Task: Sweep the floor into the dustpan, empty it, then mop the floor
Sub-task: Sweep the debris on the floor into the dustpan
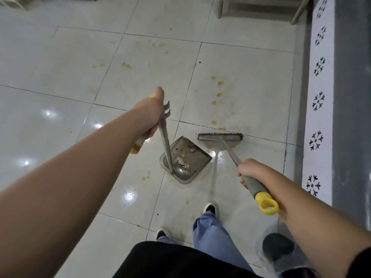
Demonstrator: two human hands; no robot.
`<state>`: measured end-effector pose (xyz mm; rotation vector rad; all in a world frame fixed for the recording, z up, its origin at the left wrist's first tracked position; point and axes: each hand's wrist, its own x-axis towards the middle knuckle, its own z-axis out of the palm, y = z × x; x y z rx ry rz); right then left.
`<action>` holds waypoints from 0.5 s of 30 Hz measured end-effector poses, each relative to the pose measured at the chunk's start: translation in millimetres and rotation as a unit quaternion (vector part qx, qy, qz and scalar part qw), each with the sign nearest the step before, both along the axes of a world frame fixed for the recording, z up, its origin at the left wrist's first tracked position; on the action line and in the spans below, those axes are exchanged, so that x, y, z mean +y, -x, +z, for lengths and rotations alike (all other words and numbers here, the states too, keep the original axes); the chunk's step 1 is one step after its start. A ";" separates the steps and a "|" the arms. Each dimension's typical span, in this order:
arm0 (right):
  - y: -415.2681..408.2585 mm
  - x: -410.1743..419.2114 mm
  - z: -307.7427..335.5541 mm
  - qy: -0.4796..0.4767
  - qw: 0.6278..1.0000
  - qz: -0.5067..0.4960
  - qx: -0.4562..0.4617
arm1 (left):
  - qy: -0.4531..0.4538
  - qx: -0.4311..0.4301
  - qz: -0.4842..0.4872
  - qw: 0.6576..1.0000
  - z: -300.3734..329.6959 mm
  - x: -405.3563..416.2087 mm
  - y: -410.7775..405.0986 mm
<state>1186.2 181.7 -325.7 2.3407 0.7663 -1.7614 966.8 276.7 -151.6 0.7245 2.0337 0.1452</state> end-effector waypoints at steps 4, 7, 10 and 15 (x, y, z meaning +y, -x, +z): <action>1.7 7.9 -7.9 -0.024 0.999 0.029 -0.003 | -0.010 -0.012 0.000 1.000 -2.2 16.5 -8.3; 1.7 15.0 -15.4 -0.035 0.999 -0.004 0.001 | -0.010 -0.009 0.007 1.000 -3.4 26.2 -12.8; -0.8 24.2 -23.6 -0.035 0.999 -0.018 0.005 | -0.014 -0.007 0.008 1.000 -9.1 32.6 -15.7; 9.5 36.7 -31.1 -0.025 0.999 0.015 0.018 | -0.033 0.017 0.001 0.999 -16.3 40.8 -19.1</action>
